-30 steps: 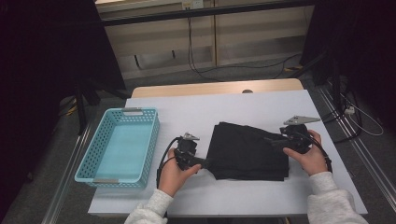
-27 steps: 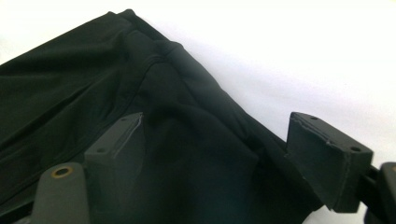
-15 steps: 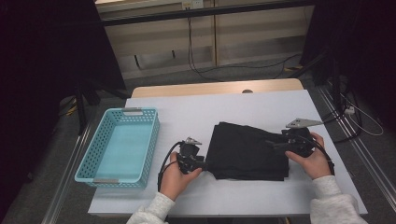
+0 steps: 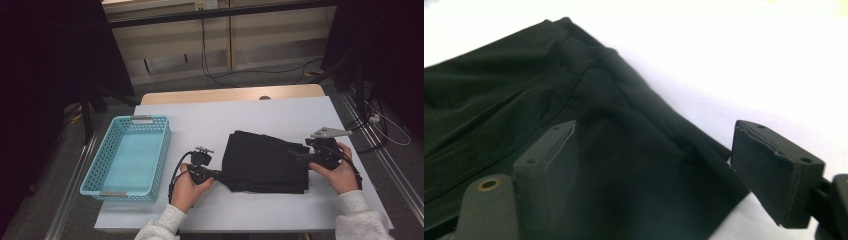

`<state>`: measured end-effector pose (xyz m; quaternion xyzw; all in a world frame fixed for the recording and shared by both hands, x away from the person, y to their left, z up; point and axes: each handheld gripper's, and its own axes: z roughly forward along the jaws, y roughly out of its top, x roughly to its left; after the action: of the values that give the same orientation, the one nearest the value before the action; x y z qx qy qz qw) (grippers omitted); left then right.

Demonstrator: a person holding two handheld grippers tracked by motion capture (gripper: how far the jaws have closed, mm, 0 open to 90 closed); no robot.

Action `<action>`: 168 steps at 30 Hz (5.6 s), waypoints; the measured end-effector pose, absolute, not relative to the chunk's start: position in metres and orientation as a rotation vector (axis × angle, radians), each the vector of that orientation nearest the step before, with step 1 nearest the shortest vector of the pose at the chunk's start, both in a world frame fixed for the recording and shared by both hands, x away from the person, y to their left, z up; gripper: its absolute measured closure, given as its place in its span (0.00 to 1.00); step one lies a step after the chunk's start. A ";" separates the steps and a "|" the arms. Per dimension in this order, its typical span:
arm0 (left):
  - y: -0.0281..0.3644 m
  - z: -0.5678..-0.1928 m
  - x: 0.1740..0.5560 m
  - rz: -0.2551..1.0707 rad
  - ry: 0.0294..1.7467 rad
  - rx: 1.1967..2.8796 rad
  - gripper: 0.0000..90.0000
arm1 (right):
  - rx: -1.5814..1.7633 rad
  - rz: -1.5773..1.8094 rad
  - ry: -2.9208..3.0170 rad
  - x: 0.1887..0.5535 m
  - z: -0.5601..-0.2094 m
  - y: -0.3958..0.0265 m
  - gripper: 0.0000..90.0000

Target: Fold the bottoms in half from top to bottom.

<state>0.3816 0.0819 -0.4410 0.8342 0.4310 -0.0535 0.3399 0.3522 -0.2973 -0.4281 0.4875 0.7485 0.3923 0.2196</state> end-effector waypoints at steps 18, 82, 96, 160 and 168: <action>0.116 -0.423 0.417 0.024 1.212 2.130 0.93 | 1.390 1.081 2.106 0.348 -0.443 -0.287 0.21; 0.116 -0.442 0.414 0.038 1.295 2.063 0.41 | 1.440 1.159 2.315 0.311 -0.455 -0.254 0.89; 0.106 -0.443 0.418 -0.040 1.297 2.068 0.89 | 1.448 1.138 2.149 0.307 -0.451 -0.262 0.50; 0.101 -0.438 0.469 0.149 1.283 2.187 0.20 | 1.469 1.162 2.161 0.311 -0.463 -0.202 0.87; 0.091 -0.437 0.463 0.130 1.267 2.260 0.30 | 1.459 1.153 2.160 0.310 -0.463 -0.201 0.87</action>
<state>0.4627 0.0907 -0.4375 0.8388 0.4703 0.0481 0.2702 0.3105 -0.2011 -0.4633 0.5065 0.7497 0.4004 0.1452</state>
